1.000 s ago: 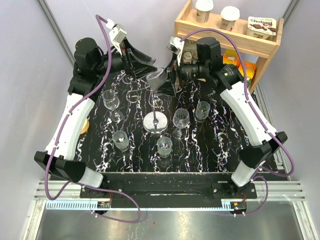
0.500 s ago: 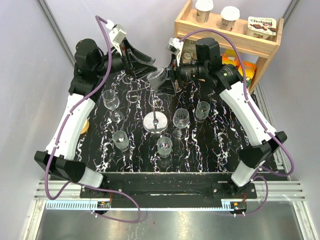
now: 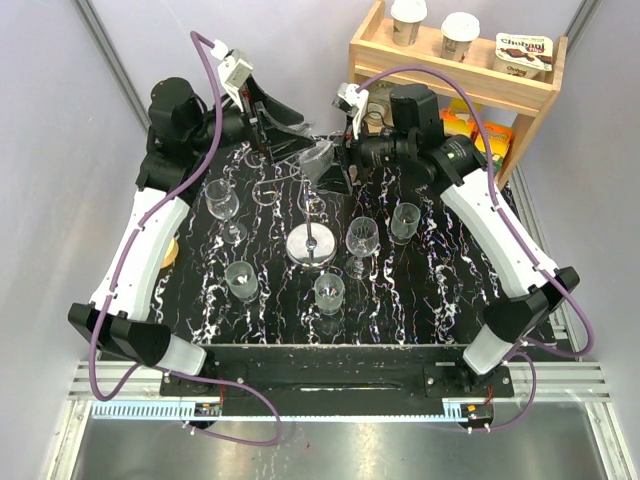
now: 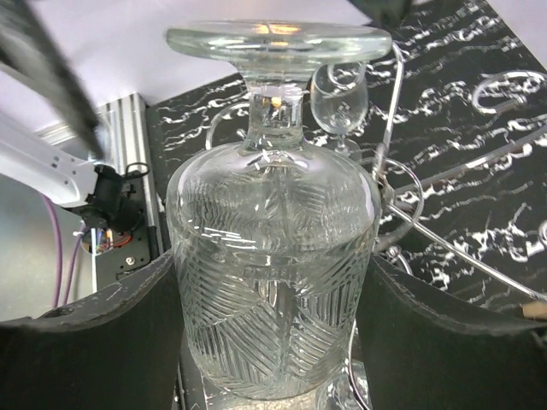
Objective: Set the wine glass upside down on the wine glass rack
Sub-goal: Turn the wine glass upside down at the wine rack.
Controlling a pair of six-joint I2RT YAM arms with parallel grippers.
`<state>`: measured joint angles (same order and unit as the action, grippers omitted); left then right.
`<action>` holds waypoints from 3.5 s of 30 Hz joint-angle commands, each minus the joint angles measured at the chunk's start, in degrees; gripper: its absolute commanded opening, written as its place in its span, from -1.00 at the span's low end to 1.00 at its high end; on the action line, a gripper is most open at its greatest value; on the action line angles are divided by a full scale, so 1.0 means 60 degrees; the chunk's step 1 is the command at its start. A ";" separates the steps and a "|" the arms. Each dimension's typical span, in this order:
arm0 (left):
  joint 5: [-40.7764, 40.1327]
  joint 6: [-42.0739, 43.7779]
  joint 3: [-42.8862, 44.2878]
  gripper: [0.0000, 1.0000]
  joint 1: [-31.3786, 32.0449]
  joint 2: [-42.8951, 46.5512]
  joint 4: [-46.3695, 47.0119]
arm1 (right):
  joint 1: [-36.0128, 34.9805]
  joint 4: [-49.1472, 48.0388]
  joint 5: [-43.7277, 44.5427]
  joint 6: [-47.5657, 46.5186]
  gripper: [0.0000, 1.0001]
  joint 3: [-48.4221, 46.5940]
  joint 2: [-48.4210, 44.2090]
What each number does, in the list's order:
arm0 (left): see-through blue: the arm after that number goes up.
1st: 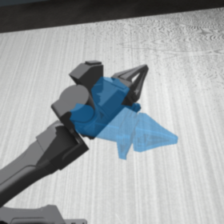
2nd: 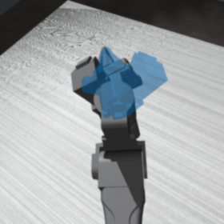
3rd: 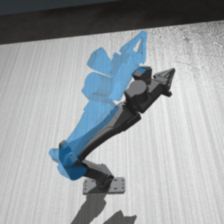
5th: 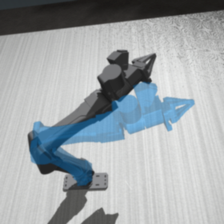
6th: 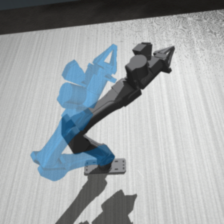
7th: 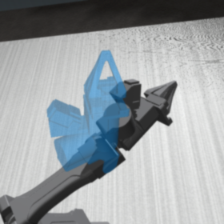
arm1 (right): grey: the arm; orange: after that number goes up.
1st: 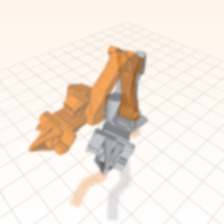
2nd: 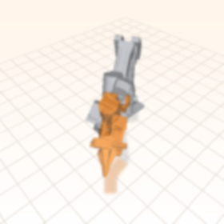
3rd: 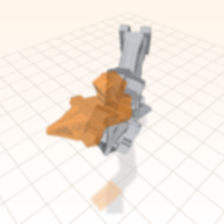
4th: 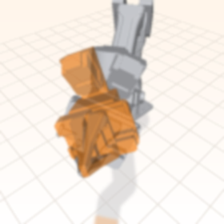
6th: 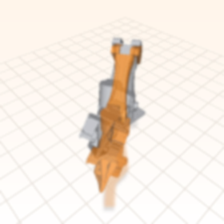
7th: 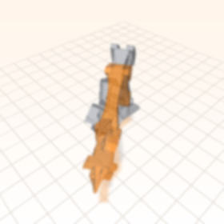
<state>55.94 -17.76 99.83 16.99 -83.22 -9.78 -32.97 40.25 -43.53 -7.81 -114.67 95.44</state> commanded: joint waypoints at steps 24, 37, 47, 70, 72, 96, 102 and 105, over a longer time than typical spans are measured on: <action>-0.1398 0.0893 0.0163 0.98 -0.0840 0.1462 -0.0785 | 0.0046 -0.1082 0.2931 -0.1260 -0.88 0.3862 -0.4553; -0.2014 0.1671 -0.0847 0.98 -0.0840 0.2254 -0.1080 | 0.0528 -0.4305 0.4647 -0.1848 -0.99 0.6294 -0.5110; -0.2468 0.1715 -0.0906 0.98 -0.0840 0.2269 -0.1211 | 0.0998 -0.5301 0.4881 -0.2052 -1.00 0.7334 -0.5594; -0.2615 0.3092 -0.1521 0.98 -0.0840 0.2063 -0.1989 | 0.1086 -0.5492 0.2408 -0.1233 -1.00 0.8345 -0.5741; -0.2600 0.2990 -0.1624 0.98 -0.0811 0.2107 -0.1726 | 0.1071 -0.5725 0.1998 -0.1159 -1.00 0.8593 -0.5741; -0.2936 0.2871 -0.1814 0.98 -0.0811 0.2195 -0.1504 | 0.0091 -1.0048 0.1029 0.0614 -1.00 1.0410 -0.4701; -0.3610 0.3209 -0.1697 0.98 -0.0811 0.2064 -0.1607 | -0.0173 -1.0545 0.1278 0.0731 -1.00 1.0499 -0.4320; -0.3538 0.3224 -0.1712 0.98 -0.0811 0.2049 -0.1593 | -0.0291 -1.0882 0.1336 0.0775 -1.00 1.0455 -0.4042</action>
<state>36.38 0.47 88.95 12.14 -71.00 -21.28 -33.43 -15.40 -36.05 -4.23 -50.76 70.22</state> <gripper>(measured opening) 0.988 0.736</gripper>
